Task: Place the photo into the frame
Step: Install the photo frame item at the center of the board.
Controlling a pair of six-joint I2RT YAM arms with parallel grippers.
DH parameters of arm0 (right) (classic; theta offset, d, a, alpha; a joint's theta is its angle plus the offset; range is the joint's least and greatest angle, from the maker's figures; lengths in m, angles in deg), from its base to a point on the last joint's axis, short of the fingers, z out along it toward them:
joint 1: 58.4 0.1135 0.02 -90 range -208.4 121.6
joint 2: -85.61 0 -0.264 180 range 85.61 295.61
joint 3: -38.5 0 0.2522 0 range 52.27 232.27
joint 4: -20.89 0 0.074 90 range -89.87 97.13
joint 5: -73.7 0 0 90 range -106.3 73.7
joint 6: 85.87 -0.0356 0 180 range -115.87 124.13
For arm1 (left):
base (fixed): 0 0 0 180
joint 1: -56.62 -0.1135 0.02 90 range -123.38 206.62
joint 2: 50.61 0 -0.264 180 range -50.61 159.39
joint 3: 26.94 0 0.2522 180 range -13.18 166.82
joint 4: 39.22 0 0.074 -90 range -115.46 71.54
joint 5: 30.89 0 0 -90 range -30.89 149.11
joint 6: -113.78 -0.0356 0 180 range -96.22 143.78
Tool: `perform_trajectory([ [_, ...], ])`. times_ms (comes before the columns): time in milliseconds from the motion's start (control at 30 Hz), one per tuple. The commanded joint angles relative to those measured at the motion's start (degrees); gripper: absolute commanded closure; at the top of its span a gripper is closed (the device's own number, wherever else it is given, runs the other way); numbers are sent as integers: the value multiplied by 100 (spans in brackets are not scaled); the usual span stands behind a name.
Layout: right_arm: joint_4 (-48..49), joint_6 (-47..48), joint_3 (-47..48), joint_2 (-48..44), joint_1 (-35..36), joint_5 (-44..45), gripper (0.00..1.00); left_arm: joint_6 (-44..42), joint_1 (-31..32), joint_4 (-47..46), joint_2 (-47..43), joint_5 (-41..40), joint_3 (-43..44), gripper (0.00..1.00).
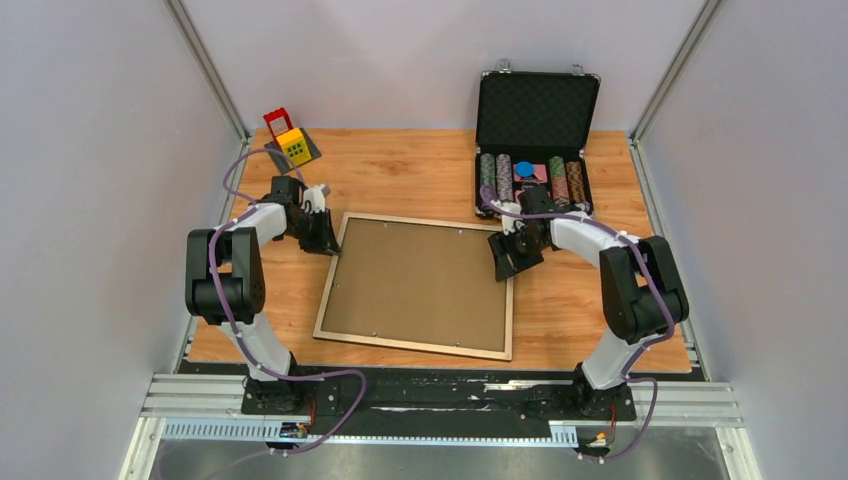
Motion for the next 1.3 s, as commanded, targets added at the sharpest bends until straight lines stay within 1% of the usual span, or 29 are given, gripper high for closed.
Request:
perform_trajectory([
  [0,342,-34,118,-74,-69,-276,41,23,49,205,-49,589,-19,100],
  [267,305,239,25,-99,-112,-145,44,14,55,214,-70,577,-11,100],
  [667,130,798,-90,-109,-116,-259,45,5,53,213,-48,571,2,100],
  [1100,54,1142,-49,-61,-181,-312,47,-3,50,231,-37,562,9,100],
  [1267,52,1255,-40,-24,-221,-312,49,-13,50,236,-26,554,17,100],
])
